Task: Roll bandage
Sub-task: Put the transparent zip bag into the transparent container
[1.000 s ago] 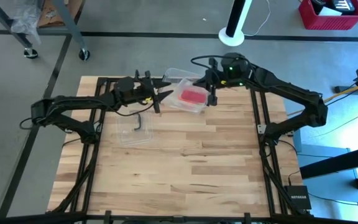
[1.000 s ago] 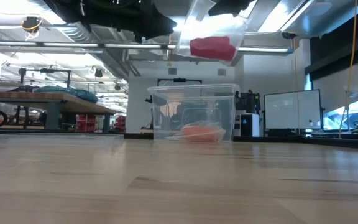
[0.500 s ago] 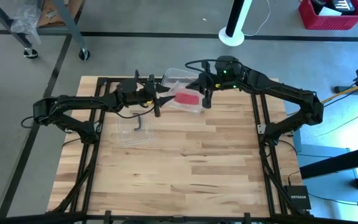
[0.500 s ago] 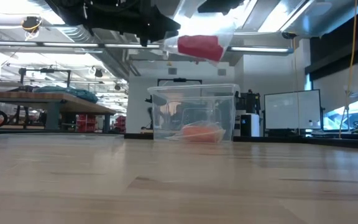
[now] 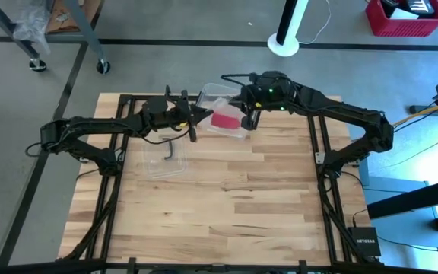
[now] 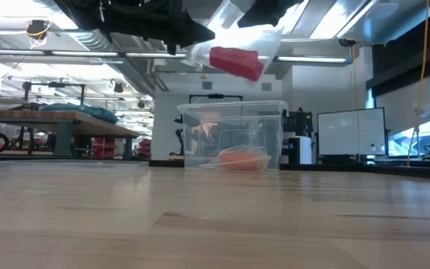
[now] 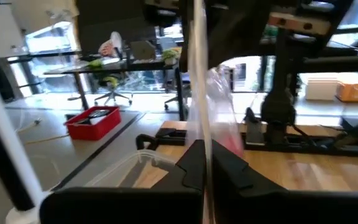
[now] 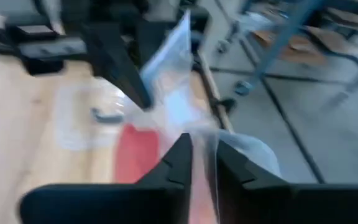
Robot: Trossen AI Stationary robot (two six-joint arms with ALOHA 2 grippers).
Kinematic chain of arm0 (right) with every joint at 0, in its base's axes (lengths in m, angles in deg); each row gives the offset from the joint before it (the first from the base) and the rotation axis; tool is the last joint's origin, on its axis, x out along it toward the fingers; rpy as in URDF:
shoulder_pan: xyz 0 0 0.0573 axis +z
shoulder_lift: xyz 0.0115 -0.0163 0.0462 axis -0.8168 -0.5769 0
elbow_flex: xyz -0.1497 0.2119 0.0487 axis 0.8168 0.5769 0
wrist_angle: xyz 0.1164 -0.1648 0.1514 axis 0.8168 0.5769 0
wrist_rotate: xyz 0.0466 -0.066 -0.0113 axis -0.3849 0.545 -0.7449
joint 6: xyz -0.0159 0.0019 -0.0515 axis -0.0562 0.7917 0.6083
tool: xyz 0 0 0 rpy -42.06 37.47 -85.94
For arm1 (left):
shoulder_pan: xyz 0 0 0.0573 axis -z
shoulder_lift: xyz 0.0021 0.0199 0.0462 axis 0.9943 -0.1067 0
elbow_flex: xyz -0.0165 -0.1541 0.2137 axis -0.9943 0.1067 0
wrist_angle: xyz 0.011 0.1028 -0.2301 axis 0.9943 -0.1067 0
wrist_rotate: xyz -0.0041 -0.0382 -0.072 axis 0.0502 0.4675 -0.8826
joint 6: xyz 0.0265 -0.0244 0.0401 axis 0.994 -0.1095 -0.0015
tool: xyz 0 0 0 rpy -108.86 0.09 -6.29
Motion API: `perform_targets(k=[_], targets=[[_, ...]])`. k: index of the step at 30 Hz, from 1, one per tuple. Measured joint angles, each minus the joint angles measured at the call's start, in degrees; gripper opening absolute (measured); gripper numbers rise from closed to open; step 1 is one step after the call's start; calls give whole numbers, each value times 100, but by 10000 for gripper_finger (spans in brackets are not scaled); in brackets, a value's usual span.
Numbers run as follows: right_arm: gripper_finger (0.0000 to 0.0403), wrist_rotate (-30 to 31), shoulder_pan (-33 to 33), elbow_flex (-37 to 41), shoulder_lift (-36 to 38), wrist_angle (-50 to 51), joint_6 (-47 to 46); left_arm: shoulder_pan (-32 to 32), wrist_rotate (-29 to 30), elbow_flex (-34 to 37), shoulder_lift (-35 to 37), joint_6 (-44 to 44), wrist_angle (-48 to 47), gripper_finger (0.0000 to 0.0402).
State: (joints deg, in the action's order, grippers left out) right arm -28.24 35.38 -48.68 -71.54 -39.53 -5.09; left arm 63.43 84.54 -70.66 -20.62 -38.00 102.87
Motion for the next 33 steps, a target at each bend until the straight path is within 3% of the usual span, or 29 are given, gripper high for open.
perform_targets(k=[7, 12, 15, 20, 26, 33], targets=[[128, 1673, -16, -409, 419, 746, 89, -15, 1189, -141, 230, 30, -691, 1], [154, 2535, -34, -409, 737, 982, 318, -72, 2326, -728, 273, -15, -1781, 0], [156, 2389, -235, -411, 801, 1247, 317, -182, 2530, -1032, 180, -367, -2236, 0], [154, 1919, -762, -187, 806, 1271, 144, -360, 2379, -1326, -161, -1132, -2932, 0], [154, 1652, -1439, 572, 799, 731, 119, -357, 2240, -1636, -563, -1656, -3705, 0], [154, 1471, -1791, 1173, 801, -216, 103, -355, 2294, -2169, -593, -2122, -3762, 0]])
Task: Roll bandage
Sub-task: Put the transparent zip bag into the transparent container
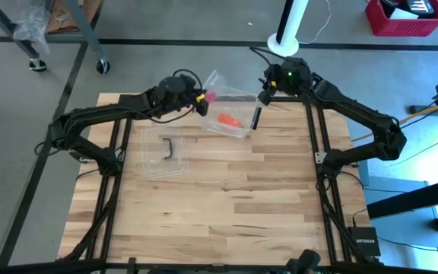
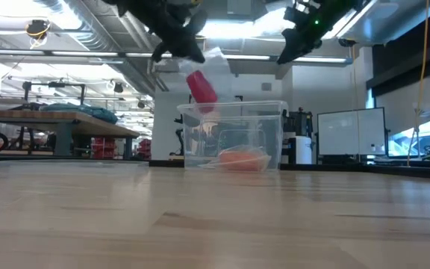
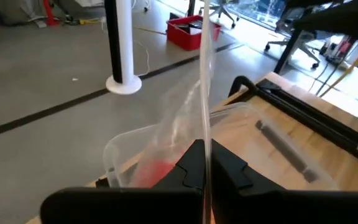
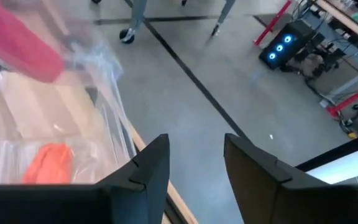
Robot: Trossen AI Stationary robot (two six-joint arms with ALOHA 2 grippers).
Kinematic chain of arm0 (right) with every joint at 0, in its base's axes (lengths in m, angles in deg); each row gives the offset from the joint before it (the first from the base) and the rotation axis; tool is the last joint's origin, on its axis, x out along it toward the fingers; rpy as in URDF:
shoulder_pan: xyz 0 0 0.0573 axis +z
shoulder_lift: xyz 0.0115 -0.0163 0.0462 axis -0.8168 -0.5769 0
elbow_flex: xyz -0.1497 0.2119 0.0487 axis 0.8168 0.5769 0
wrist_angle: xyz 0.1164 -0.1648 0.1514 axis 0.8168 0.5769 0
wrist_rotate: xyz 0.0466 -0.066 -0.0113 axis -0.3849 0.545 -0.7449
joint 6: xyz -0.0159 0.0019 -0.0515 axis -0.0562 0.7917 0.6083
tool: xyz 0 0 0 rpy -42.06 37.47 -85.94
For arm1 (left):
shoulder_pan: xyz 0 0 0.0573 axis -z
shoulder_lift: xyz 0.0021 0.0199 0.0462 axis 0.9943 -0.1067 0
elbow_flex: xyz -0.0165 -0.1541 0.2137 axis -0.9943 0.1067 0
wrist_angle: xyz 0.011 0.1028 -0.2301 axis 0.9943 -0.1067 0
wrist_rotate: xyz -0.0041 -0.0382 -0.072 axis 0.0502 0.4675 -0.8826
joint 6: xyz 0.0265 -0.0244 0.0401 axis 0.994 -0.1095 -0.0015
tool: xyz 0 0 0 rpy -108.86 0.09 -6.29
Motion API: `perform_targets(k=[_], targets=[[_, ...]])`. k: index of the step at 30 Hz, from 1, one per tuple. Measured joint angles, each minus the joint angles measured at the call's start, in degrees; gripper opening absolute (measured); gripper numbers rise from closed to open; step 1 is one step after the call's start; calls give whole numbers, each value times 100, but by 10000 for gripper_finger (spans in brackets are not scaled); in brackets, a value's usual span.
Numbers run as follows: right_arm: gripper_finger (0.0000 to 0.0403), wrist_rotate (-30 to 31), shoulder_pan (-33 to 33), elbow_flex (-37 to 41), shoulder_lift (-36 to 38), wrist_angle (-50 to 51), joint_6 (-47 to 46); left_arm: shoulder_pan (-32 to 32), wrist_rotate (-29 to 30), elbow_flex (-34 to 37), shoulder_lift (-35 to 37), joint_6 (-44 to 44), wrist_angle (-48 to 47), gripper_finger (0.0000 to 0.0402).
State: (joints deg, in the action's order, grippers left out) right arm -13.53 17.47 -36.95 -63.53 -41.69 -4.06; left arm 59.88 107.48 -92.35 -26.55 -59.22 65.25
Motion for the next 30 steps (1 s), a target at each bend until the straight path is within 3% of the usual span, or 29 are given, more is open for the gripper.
perform_targets(k=[13, 30], targets=[[154, -20, 2, 606, -2, -188, 178, -73, 331, -300, -104, -715, -1369, 0], [154, -89, 15, 643, -2, -65, -9, -392, 149, -303, -1314, -893, -976, 0]])
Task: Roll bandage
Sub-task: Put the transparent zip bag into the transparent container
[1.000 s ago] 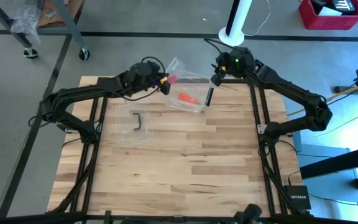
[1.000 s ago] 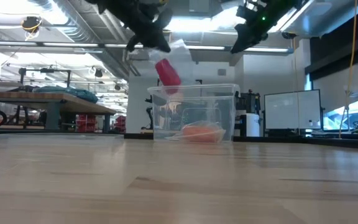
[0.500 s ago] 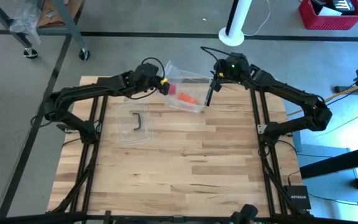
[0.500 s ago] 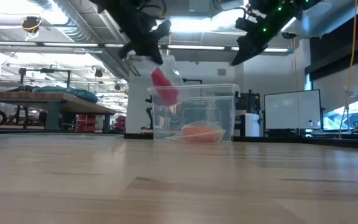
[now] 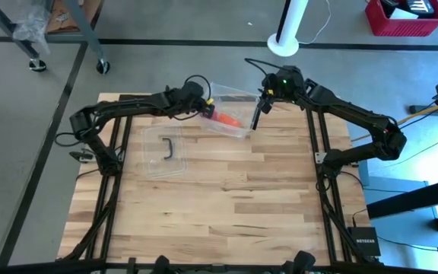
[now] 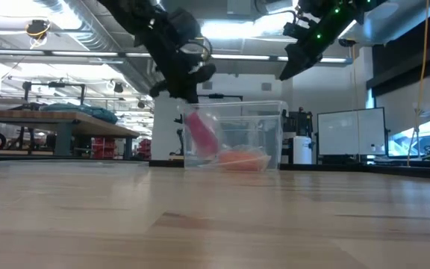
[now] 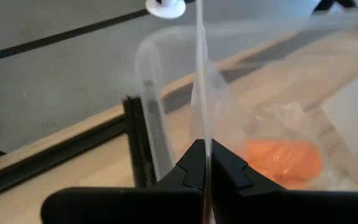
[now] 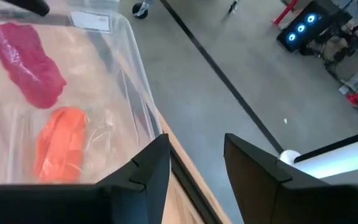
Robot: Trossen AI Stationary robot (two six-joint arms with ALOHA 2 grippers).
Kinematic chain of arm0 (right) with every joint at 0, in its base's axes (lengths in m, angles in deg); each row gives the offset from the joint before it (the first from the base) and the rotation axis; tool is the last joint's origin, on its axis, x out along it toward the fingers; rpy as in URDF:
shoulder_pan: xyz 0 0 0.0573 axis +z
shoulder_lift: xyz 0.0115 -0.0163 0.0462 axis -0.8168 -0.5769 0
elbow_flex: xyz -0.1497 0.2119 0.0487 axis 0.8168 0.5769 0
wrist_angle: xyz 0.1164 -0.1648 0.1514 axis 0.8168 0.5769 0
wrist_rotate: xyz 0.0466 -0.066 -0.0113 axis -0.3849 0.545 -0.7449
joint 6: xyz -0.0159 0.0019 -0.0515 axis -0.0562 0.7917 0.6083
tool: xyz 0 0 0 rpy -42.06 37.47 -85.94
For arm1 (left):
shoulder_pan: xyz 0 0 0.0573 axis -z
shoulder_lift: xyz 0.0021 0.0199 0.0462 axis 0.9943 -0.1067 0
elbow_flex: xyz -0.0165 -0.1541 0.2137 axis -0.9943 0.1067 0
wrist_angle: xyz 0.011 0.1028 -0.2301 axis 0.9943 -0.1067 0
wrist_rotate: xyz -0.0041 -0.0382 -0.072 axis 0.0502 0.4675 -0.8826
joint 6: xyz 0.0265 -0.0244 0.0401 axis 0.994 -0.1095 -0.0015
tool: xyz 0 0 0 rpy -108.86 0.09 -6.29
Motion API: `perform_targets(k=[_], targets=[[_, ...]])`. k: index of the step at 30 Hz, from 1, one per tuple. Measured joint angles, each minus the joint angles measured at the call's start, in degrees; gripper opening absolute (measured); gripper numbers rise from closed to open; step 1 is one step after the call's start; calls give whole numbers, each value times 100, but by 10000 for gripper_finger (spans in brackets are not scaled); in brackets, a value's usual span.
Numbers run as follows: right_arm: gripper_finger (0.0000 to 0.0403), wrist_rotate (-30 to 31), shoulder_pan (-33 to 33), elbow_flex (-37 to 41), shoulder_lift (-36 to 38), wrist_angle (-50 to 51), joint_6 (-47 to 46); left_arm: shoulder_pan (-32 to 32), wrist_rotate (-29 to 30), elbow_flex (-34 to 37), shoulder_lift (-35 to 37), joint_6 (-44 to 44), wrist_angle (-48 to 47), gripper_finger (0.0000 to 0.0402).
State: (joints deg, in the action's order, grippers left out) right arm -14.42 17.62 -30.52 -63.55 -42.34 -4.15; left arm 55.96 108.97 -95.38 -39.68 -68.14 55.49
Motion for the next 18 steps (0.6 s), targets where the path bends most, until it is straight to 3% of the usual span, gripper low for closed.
perform_targets(k=[10, 18], targets=[[154, -318, 0, 0, 0, 159, -91, -12, -199, 0, -162, 39, 55, 5], [154, -602, 0, 0, 0, 154, -48, -153, -209, 0, -125, 552, -52, 94]])
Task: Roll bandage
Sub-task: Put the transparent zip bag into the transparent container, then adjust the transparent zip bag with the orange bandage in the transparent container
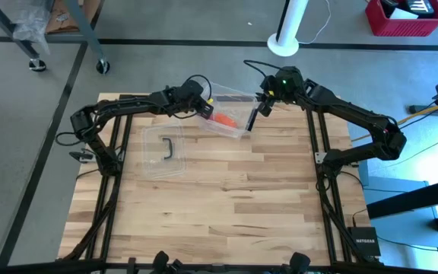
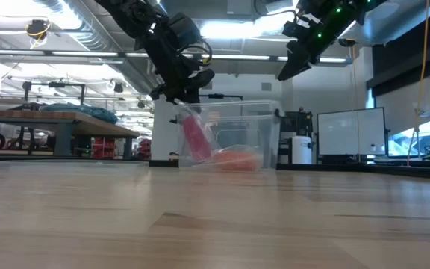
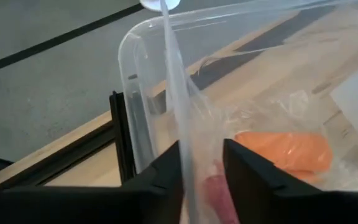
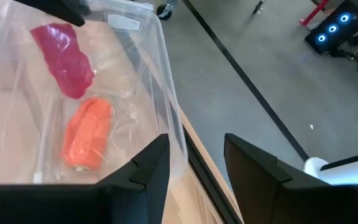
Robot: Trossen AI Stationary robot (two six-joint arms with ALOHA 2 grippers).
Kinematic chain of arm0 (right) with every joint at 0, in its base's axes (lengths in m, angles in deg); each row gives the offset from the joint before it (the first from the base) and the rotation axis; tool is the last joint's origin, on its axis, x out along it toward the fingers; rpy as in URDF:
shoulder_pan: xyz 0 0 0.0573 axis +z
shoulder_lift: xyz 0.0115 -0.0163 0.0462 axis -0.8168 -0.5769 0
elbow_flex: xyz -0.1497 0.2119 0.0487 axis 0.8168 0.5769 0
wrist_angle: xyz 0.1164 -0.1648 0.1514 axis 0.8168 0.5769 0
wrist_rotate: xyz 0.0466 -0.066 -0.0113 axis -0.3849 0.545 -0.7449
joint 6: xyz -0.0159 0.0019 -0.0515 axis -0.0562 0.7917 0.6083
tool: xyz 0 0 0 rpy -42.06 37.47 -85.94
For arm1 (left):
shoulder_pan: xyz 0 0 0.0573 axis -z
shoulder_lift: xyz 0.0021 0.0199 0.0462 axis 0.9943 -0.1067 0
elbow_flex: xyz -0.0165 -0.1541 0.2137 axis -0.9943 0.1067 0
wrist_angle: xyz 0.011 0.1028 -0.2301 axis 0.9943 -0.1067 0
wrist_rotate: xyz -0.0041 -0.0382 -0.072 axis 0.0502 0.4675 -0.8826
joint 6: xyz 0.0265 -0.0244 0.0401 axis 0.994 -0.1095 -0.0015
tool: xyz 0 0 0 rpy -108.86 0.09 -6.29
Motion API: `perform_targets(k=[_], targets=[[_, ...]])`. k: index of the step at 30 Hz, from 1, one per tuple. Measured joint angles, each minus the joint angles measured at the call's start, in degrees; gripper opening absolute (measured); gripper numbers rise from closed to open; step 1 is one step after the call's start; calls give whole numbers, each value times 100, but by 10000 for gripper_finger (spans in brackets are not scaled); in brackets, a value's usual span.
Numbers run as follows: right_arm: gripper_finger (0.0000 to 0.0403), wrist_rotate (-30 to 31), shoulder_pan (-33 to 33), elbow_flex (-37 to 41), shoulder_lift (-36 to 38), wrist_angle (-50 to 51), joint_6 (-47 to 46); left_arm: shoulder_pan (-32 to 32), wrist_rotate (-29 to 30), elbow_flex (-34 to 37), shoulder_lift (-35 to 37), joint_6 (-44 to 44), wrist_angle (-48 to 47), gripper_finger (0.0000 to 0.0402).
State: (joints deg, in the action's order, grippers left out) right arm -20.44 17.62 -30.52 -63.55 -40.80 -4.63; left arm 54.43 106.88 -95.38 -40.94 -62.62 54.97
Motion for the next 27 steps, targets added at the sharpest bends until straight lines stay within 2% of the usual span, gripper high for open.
perform_targets(k=[5, 10, 15, 20, 24, 27], targets=[[154, -2, 0, 0, 0, 9, 88, -29, -277, -218, 164, 169, -487, 156], [154, -55, 0, 0, 0, 40, 107, 108, -446, -838, 264, 499, -1409, 181], [154, -149, 0, 0, 0, 194, 107, 405, -447, -1206, 290, 1222, -945, 182], [154, -144, 0, 64, 0, 386, 107, 601, -483, -1252, 290, 1942, -501, 182], [154, -149, 0, 337, 0, 240, 129, 591, -974, -1248, 120, 2449, -340, 182], [154, -148, 0, 592, 0, 103, 245, 447, -1574, -1258, -178, 2547, -226, 182]])
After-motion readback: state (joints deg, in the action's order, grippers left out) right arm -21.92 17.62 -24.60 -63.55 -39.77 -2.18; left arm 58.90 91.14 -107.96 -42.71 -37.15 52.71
